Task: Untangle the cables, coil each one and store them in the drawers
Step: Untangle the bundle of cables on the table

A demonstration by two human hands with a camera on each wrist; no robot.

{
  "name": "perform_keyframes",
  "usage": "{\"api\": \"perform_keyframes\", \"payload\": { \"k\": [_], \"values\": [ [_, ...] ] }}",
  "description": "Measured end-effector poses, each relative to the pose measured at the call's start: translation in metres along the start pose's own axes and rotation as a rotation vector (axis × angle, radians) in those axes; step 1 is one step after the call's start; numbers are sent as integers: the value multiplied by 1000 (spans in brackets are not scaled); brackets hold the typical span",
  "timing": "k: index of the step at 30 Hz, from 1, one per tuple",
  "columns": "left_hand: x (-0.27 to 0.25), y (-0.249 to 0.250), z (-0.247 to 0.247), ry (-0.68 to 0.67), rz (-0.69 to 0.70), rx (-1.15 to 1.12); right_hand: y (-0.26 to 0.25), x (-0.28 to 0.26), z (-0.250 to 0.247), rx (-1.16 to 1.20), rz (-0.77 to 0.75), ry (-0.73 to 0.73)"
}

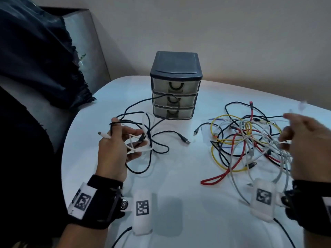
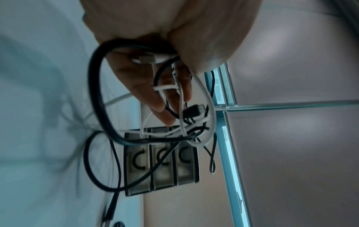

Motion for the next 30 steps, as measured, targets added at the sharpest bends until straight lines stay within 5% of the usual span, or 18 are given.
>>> {"api": "perform_keyframes", "payload": {
  "k": [6,12,15,19,21,26,30],
  "values": [
    [-14,-4,17,-99,41,16,17,-15,21,-255,17,-135],
    [-18,0,17,-153,59,-39,8,-33,19,-760,-249,-174],
    [-21,-1,20,-203,65,-36,-12,-54,27,-628,-383,-129],
    [-26,-5,25,-293,96,-8,-33,-97,55,-138,-112,-547],
    [-26,-8,25,-333,115,43,-30,-112,66,-15,28,-640],
    [-23,-9,18,-466,163,193,-17,-105,68,105,291,-600],
    [-8,-12,8,-352,213,348,-22,-64,48,312,422,-350]
  ]
}}
Point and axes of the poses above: each hand's wrist, its own x-axis towards the middle knuckle, its own z-axis out of the palm, y = z × x, the point moved 1 cm from there along x, towards the middle knuckle, and after that the axes turned 10 degrees about y, right-handed, at the moved point
